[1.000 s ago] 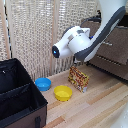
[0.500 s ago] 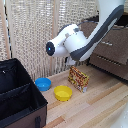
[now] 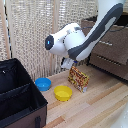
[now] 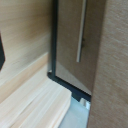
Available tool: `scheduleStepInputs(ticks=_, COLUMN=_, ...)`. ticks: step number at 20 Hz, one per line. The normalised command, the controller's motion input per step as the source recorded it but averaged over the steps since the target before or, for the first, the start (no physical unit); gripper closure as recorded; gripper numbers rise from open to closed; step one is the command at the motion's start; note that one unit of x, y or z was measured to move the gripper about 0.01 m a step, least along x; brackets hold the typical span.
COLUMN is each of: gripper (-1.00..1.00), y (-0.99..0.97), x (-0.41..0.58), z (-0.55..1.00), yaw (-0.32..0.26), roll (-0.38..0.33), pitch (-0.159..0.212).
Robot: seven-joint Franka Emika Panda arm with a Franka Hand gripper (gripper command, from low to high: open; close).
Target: Kindly move your gripper toward the top drawer's handle. With caution, hold the handle robustly using your gripper and pull open the top drawer. Let the handle go. Relocate your gripper to the bowl placed in the background. Gently hold the bowl using your gripper. Bring the gripper and the bowl to the ajar drawer. Softly release the bowl into it.
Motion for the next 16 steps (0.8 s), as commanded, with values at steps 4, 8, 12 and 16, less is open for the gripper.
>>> scheduleStepInputs(ticks=4, gripper=-1.00, y=0.28, x=0.311, z=0.00, yaw=-0.162, roll=0.357, pitch=0.108)
scheduleStepInputs(ticks=8, gripper=-1.00, y=0.26, x=0.364, z=0.01, yaw=-0.163, roll=0.334, pitch=0.089)
scheduleStepInputs(ticks=12, gripper=-1.00, y=0.18, x=0.441, z=0.15, yaw=-0.178, roll=0.260, pitch=0.073)
scheduleStepInputs(ticks=16, gripper=-1.00, y=0.11, x=0.383, z=0.20, yaw=-0.215, roll=0.227, pitch=0.069)
